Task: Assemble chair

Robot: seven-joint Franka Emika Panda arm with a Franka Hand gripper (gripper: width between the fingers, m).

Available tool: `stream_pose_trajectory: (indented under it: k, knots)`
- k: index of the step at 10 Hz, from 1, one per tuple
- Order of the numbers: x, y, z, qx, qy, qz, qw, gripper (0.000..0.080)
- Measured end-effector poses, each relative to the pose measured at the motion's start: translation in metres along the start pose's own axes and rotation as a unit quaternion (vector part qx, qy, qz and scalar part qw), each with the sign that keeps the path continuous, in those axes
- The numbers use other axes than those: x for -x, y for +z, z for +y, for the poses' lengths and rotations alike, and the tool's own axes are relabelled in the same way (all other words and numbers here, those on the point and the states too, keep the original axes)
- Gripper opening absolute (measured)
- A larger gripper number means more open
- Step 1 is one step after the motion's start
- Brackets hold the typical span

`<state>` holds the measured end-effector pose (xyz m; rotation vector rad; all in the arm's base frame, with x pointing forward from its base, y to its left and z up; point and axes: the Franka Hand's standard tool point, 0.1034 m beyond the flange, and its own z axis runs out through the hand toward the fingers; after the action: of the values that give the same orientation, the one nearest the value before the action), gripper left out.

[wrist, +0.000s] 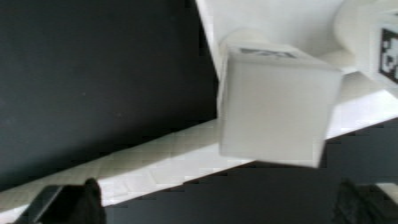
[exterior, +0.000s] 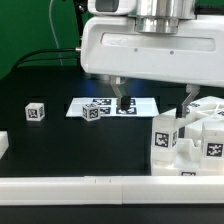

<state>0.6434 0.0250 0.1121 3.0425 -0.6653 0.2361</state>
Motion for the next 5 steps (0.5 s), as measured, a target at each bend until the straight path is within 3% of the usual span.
stream_pose_trajectory:
  k: [3, 5]
  knots:
    - [0.0076, 0.0051, -0.0139, -0.006, 0.005, 0.001, 1.000, 0.0648]
    - [0.0068, 0.0051, -0.0127, -0.006, 0.007, 0.001, 1.000, 0.0648]
